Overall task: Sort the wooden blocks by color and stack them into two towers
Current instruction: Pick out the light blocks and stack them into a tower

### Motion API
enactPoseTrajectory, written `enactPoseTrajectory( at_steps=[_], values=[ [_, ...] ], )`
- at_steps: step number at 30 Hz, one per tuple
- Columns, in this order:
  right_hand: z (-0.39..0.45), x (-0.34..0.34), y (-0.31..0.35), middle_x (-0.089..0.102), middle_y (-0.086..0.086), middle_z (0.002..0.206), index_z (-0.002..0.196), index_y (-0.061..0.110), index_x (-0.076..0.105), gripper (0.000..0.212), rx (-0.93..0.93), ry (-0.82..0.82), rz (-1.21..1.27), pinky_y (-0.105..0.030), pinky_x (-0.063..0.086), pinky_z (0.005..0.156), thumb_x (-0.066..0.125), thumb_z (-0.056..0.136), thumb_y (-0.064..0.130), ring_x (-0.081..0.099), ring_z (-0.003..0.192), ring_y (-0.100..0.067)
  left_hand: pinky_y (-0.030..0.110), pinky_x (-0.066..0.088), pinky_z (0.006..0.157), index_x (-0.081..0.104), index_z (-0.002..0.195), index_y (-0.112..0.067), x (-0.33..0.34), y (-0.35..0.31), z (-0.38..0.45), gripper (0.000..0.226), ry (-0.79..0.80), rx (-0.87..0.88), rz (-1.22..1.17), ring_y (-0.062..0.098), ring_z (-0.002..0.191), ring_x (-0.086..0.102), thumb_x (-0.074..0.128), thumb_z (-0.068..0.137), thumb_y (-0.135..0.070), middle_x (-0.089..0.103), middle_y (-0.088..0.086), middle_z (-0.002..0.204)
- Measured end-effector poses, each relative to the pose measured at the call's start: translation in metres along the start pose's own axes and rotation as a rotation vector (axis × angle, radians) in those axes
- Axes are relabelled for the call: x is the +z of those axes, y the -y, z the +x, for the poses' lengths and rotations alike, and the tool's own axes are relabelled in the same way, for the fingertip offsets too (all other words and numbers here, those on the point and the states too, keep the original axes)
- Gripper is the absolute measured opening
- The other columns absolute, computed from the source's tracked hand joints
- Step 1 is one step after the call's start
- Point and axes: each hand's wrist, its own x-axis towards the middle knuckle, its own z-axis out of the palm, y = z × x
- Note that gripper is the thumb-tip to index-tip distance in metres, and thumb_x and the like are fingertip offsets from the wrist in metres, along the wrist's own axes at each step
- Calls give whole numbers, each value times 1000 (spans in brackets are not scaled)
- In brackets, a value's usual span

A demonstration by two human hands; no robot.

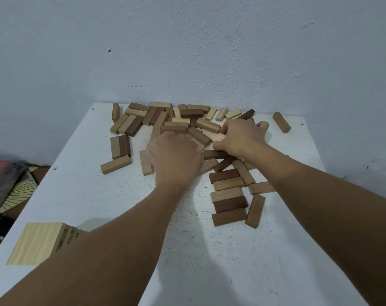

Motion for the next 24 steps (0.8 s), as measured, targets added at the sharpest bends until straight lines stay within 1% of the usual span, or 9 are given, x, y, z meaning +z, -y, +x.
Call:
enactPoseTrajectory(
  at_steps=[2,4,8,12,16,20,22,24],
  values=[
    [-4,1,-3,61,8,93,102,33,67,35,7,-42,22,-45,24,87,75,76,55,52,108,-23,62,11,120,75,101,-37,1,1,-1,16,-20,35,-5,30,139,18,67,92,-47,38,8,143],
    [-10,2,-2,61,7,99,105,33,66,38,9,-83,40,-45,25,88,74,77,57,52,110,-24,62,13,119,76,100,-36,1,2,0,14,-51,58,-22,34,138,23,69,91,-44,41,9,142],
    [-29,1,-4,55,8,106,111,34,65,41,24,-164,102,-45,26,91,70,77,57,51,112,-22,52,13,120,75,99,-34,-2,1,-3,13,-110,42,-74,35,137,28,68,90,-39,42,6,140],
    [-61,-1,-7,58,6,114,117,32,62,44,44,-230,164,-44,27,92,68,79,54,51,111,-21,50,13,118,74,101,-33,-7,-2,-5,15,-146,39,-86,33,136,30,66,90,-39,42,4,139],
    [-105,4,-7,57,11,110,112,33,60,37,69,-288,249,-45,28,94,65,82,54,51,109,-19,49,13,117,73,104,-33,-14,-4,-14,16,-144,36,-73,32,133,30,66,91,-38,43,5,138],
    [-145,19,-6,56,13,105,108,37,60,32,59,-278,274,-42,26,90,63,81,54,50,110,-17,49,11,119,72,108,-36,-35,-4,-33,17,-113,-78,-61,31,133,28,67,91,-40,41,2,137],
    [-166,24,-3,55,15,103,106,38,59,31,49,-278,285,-39,24,89,64,81,54,49,107,-15,48,13,118,72,107,-35,-48,-6,-50,17,-120,-105,-56,32,134,30,67,91,-40,43,2,135],
    [-188,27,1,55,16,103,104,36,59,29,36,-295,330,-38,23,90,65,80,53,49,103,-13,44,17,115,72,107,-34,-61,-7,-76,18,-132,-116,-80,32,133,32,68,90,-39,45,2,133]
  ],
)
